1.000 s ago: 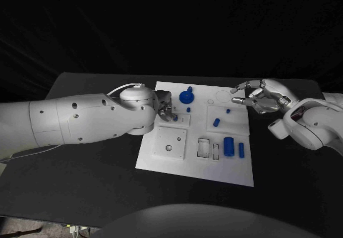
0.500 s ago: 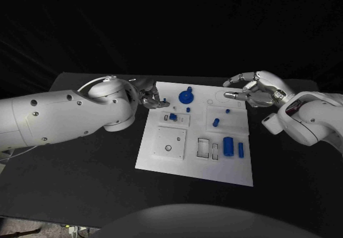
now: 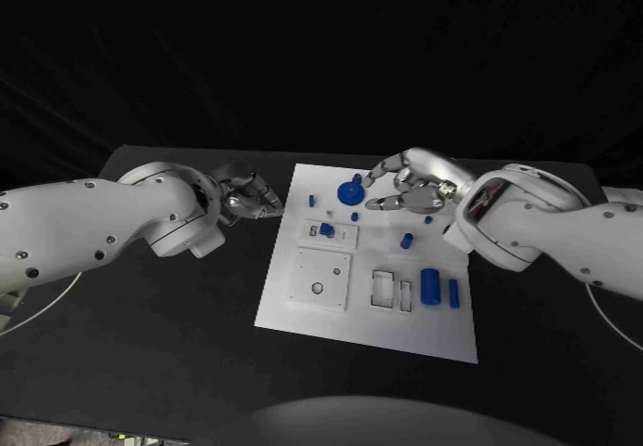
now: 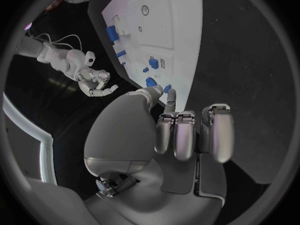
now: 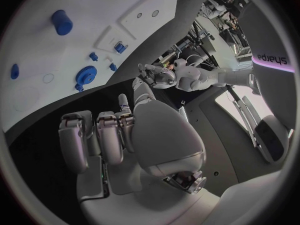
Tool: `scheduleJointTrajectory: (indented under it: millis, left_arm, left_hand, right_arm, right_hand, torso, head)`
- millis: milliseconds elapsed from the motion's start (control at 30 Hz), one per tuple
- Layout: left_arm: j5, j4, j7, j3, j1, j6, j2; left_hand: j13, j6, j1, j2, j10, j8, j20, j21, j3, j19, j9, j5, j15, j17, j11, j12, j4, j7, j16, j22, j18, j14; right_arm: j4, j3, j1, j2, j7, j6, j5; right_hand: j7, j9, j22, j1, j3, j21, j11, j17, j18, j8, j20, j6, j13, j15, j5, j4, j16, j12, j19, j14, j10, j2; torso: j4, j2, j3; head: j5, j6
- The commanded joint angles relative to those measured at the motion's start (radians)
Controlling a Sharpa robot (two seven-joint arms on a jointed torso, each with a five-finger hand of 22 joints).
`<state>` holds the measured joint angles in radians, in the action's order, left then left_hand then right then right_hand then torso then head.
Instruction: Assemble the parts on the task board
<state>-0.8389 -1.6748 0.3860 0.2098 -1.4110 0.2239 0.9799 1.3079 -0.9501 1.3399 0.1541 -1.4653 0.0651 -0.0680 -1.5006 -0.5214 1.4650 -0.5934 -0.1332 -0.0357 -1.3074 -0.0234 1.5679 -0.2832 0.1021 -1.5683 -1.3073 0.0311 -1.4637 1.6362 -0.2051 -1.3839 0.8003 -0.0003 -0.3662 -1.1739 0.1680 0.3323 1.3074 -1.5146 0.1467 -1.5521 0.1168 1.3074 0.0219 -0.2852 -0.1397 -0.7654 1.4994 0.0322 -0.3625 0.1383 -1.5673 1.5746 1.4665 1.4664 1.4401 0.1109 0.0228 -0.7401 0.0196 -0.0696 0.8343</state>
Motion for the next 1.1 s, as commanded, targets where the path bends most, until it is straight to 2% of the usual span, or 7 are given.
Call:
scheduleJointTrajectory:
  millis: [33, 133, 300, 533, 767, 967, 1100]
  left_arm:
    - [0.313, 0.016, -0.08, 0.005, -0.002, -0.128, 0.01]
    - [0.365, 0.024, -0.083, 0.009, -0.002, -0.157, 0.02]
    - [0.393, 0.021, -0.078, 0.011, -0.002, -0.174, 0.031]
    - [0.376, 0.004, -0.072, 0.012, -0.002, -0.172, 0.039]
    - [0.344, -0.01, -0.064, 0.011, -0.003, -0.171, 0.038]
    - [0.328, -0.02, -0.058, 0.011, -0.004, -0.169, 0.039]
    - [0.322, -0.024, -0.054, 0.011, -0.004, -0.17, 0.042]
  left_hand:
    - [0.263, -0.016, 0.007, 0.04, -0.105, -0.001, -0.011, -0.022, -0.112, 0.067, 0.079, 0.021, 0.012, -0.263, -0.009, 0.003, 0.001, 0.011, -0.002, -0.238, -0.016, -0.107]
    - [0.263, -0.035, -0.006, 0.059, -0.105, 0.003, -0.018, -0.035, -0.164, 0.077, 0.124, 0.029, 0.012, -0.263, -0.006, 0.003, 0.011, 0.01, -0.002, -0.245, -0.02, -0.107]
    - [0.263, -0.043, -0.011, 0.059, -0.105, 0.006, -0.018, -0.036, -0.172, 0.078, 0.135, 0.033, 0.011, -0.263, -0.006, 0.003, 0.014, 0.008, -0.002, -0.246, -0.02, -0.107]
    - [0.263, -0.048, -0.013, 0.053, -0.105, 0.007, -0.018, -0.033, -0.181, 0.076, 0.144, 0.035, 0.011, -0.263, -0.007, 0.003, 0.016, 0.008, -0.002, -0.244, -0.019, -0.107]
    - [0.263, -0.051, -0.015, 0.051, -0.105, 0.008, -0.018, -0.028, -0.184, 0.073, 0.148, 0.036, 0.011, -0.263, -0.007, 0.003, 0.017, 0.007, -0.002, -0.242, -0.018, -0.107]
    - [0.263, -0.052, -0.017, 0.051, -0.105, 0.009, -0.019, -0.027, -0.185, 0.071, 0.15, 0.037, 0.011, -0.263, -0.007, 0.003, 0.016, 0.007, -0.002, -0.242, -0.018, -0.107]
    - [0.263, -0.053, -0.019, 0.05, -0.105, 0.009, -0.019, -0.024, -0.187, 0.069, 0.153, 0.037, 0.011, -0.263, -0.007, 0.003, 0.016, 0.007, -0.002, -0.24, -0.017, -0.107]
  right_arm:
    - [-0.004, 0.002, -0.001, -0.037, -0.204, 0.041, -0.268]
    - [-0.012, 0.004, -0.001, -0.071, -0.262, 0.052, -0.325]
    - [-0.031, 0.005, 0.004, -0.116, -0.324, 0.077, -0.376]
    - [-0.045, 0.005, 0.029, -0.164, -0.363, 0.093, -0.415]
    - [-0.065, 0.005, 0.053, -0.195, -0.389, 0.12, -0.44]
    - [-0.088, 0.006, 0.073, -0.214, -0.391, 0.131, -0.447]
    - [-0.098, 0.006, 0.083, -0.226, -0.39, 0.129, -0.448]
  right_hand:
    - [-0.005, -0.005, 0.259, 0.031, -0.011, -0.009, -0.026, 0.263, -0.019, 0.01, -0.001, -0.027, 0.071, -0.002, -0.014, 0.003, -0.003, -0.004, 0.096, 0.104, 0.131, -0.036]
    - [-0.011, -0.003, 0.261, 0.06, -0.015, -0.014, -0.031, 0.263, -0.02, 0.015, 0.004, -0.052, 0.071, -0.007, -0.023, 0.012, -0.003, -0.004, 0.1, 0.104, 0.131, -0.051]
    - [-0.019, 0.006, 0.262, 0.091, -0.024, -0.015, -0.039, 0.263, -0.021, 0.017, 0.01, -0.078, 0.071, -0.014, -0.028, 0.02, -0.003, -0.004, 0.101, 0.104, 0.131, -0.062]
    - [-0.027, 0.019, 0.262, 0.122, -0.034, -0.016, -0.046, 0.263, -0.021, 0.018, 0.017, -0.098, 0.071, -0.021, -0.029, 0.029, -0.003, -0.004, 0.102, 0.104, 0.131, -0.073]
    - [-0.029, 0.034, 0.26, 0.17, -0.037, -0.011, -0.048, 0.263, -0.019, 0.026, 0.022, -0.102, 0.071, -0.024, 0.012, 0.048, -0.003, -0.004, 0.098, 0.104, 0.131, -0.086]
    - [-0.029, 0.044, 0.258, 0.171, -0.059, -0.006, -0.05, 0.263, -0.018, 0.037, 0.024, -0.099, 0.071, -0.026, -0.026, 0.041, -0.003, -0.004, 0.094, 0.104, 0.131, -0.091]
    - [-0.029, 0.045, 0.257, 0.173, -0.062, -0.005, -0.049, 0.263, -0.017, 0.04, 0.024, -0.097, 0.071, -0.026, -0.03, 0.04, -0.003, -0.004, 0.093, 0.104, 0.131, -0.093]
  torso:
    - [0.0104, -0.001, -0.0052]
    - [0.0148, 0.0, -0.0089]
    - [0.0187, 0.002, -0.0186]
    - [0.0221, 0.005, -0.0266]
    - [0.0261, 0.009, -0.0302]
    - [0.0271, 0.012, -0.0305]
    - [0.0241, 0.011, -0.031]
  head:
    - [0.011, -0.021]
    - [0.02, -0.027]
    - [0.029, -0.025]
    - [0.035, -0.021]
    - [0.041, -0.013]
    - [0.041, -0.009]
    - [0.041, -0.01]
